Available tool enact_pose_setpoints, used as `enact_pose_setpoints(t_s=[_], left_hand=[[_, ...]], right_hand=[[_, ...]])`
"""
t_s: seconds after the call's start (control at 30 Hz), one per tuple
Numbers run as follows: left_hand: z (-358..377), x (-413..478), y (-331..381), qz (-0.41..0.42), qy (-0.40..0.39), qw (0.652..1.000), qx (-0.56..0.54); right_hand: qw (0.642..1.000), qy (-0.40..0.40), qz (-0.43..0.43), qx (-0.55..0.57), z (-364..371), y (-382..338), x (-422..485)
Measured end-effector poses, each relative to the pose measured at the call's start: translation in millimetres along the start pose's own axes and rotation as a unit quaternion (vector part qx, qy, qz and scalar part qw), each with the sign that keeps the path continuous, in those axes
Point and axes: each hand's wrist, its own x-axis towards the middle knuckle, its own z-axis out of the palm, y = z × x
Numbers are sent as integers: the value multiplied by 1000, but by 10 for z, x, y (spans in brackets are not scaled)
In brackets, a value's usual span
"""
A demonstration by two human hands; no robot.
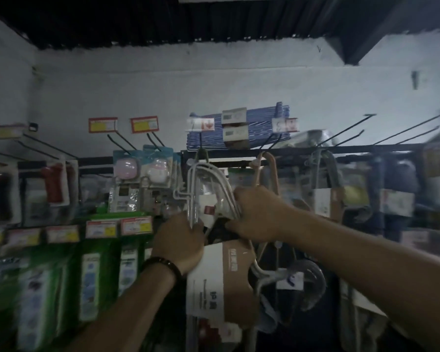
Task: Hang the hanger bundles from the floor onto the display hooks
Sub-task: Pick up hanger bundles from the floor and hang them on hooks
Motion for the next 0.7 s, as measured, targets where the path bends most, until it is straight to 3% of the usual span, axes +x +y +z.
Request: enact_pose_setpoints(t_s=[0.13,0.47,0.7], left_hand=[[386,-435,365,-3,-36,998,-47],[989,-777,1473,86,-83,992,-40],[1603,-509,1951,148,-77,986,0]], right_hand=[[992,10,77,-102,12,206,-563],[974,157,152,-63,-475,1182,-1276],[959,170,220,-58,-699,1828,-1326]])
